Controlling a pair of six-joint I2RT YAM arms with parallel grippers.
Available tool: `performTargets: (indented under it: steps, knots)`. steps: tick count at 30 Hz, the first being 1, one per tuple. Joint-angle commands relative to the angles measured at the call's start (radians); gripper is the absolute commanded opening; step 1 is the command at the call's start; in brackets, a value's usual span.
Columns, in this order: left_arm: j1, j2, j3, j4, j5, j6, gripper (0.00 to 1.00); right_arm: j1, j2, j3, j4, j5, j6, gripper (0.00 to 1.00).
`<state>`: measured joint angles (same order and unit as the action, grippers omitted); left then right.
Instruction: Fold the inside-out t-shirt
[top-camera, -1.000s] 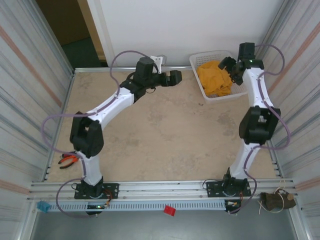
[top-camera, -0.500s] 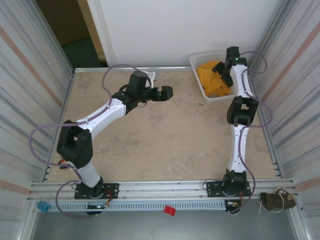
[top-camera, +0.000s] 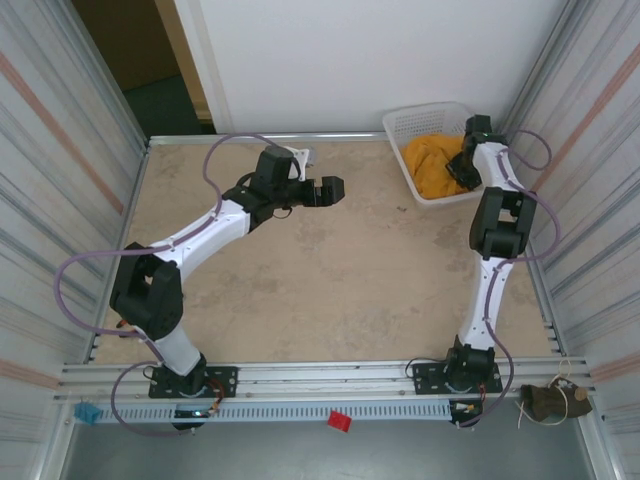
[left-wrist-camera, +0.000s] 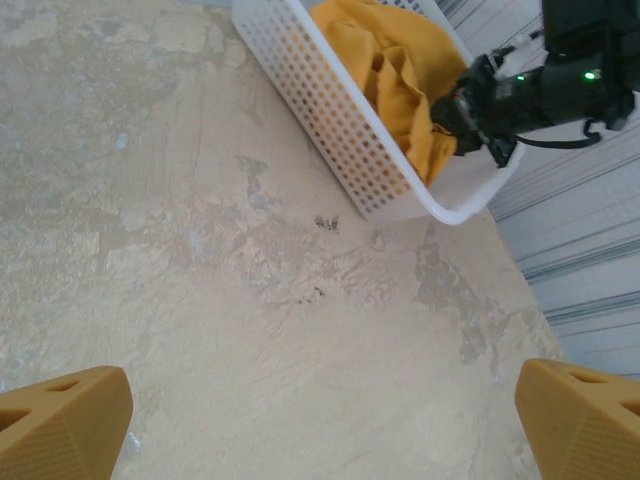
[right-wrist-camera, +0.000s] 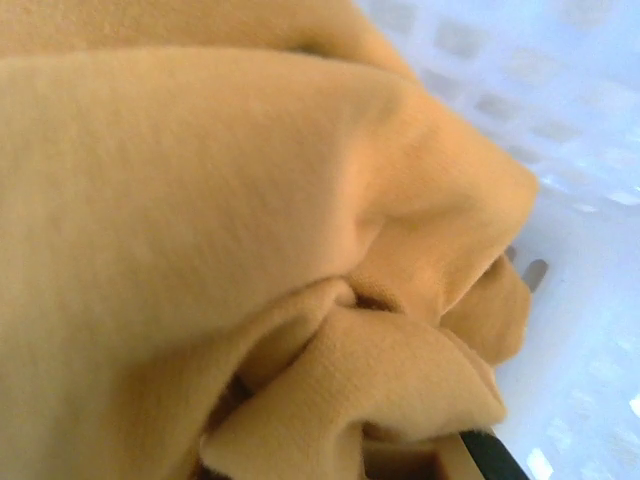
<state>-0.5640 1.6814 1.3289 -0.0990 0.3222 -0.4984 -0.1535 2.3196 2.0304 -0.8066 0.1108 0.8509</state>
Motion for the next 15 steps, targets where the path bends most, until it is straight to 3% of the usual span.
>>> performTargets:
  steps: [1, 5, 8, 15]
  knots:
    - [0.003, -0.039, -0.014, 0.038, 0.023, -0.015, 0.99, -0.049, -0.128, -0.128, 0.043, 0.143, 0.083, 0.0]
    - [0.0, -0.042, -0.018, 0.038, 0.025, -0.012, 0.99, -0.088, -0.227, -0.301, 0.07, 0.209, 0.162, 0.0]
    - [-0.002, -0.042, -0.02, 0.04, 0.026, -0.01, 0.99, -0.106, -0.28, -0.391, 0.133, 0.173, 0.182, 0.0]
    - [-0.002, -0.038, -0.02, 0.037, 0.024, -0.008, 0.99, -0.065, -0.193, -0.269, 0.244, -0.181, 0.015, 0.0]
